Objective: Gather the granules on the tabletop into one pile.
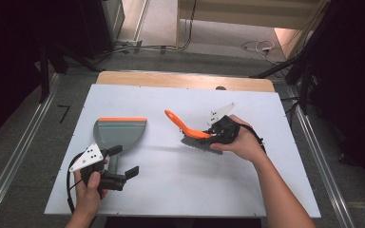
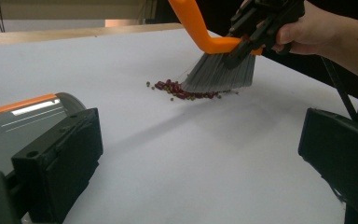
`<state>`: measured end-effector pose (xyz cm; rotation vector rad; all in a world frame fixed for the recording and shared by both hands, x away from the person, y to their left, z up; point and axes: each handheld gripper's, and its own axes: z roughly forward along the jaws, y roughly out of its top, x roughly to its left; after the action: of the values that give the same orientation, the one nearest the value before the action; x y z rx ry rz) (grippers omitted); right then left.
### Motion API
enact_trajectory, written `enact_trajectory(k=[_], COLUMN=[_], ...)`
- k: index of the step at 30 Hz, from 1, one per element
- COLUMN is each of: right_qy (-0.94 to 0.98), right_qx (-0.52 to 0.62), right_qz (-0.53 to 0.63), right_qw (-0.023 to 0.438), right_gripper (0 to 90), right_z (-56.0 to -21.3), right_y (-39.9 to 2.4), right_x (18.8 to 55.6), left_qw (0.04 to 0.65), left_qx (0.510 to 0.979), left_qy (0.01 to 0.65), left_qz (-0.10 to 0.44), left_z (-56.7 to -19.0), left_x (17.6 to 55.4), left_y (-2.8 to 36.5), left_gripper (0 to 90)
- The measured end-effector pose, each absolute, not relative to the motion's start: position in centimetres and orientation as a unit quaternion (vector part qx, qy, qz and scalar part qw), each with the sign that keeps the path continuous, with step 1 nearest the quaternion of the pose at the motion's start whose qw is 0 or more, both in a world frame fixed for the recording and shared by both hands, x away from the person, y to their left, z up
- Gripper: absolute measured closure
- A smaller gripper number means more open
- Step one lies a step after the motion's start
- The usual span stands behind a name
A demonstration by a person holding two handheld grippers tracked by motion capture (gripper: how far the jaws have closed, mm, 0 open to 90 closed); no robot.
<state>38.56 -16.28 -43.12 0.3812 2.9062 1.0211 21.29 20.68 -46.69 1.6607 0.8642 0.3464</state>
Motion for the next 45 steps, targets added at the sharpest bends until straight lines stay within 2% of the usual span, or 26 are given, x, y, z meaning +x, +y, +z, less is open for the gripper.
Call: enact_trajectory(k=[5,10,14,20,31,37,45], right_qy=[0.93,0.929,0.919,0.916,0.932,0.943,0.941], right_qx=[0.161,0.21,0.247,0.26,0.163,0.111,0.082], right_qz=[0.33,0.304,0.306,0.307,0.323,0.311,0.327], right_qw=[0.005,-0.016,-0.021,-0.003,-0.027,-0.045,-0.032], right_gripper=[68.8,68.8,68.8,68.8,68.7,68.7,68.8], right_z=[-43.1,-44.7,-45.3,-45.1,-43.1,-44.4,-45.7], right_y=[-14.2,-12.3,-12.7,-13.7,-16.7,-18.8,-18.9], right_x=[38.3,39.0,40.0,40.5,38.9,38.2,39.7], left_qw=[0.582,0.582,0.583,0.581,0.581,0.58,0.578], left_qx=[0.709,0.709,0.708,0.711,0.71,0.711,0.713], left_qy=[0.369,0.37,0.37,0.369,0.369,0.369,0.369], left_qz=[0.149,0.149,0.149,0.148,0.148,0.147,0.145], left_z=[-46.6,-46.6,-46.6,-46.7,-46.6,-46.7,-46.8], left_x=[21.2,21.2,21.2,21.3,21.2,21.3,21.3], left_y=[20.6,20.8,21.0,20.8,20.8,20.6,20.4], left_gripper=[0.7,0.8,0.7,0.7,0.7,0.7,0.7])
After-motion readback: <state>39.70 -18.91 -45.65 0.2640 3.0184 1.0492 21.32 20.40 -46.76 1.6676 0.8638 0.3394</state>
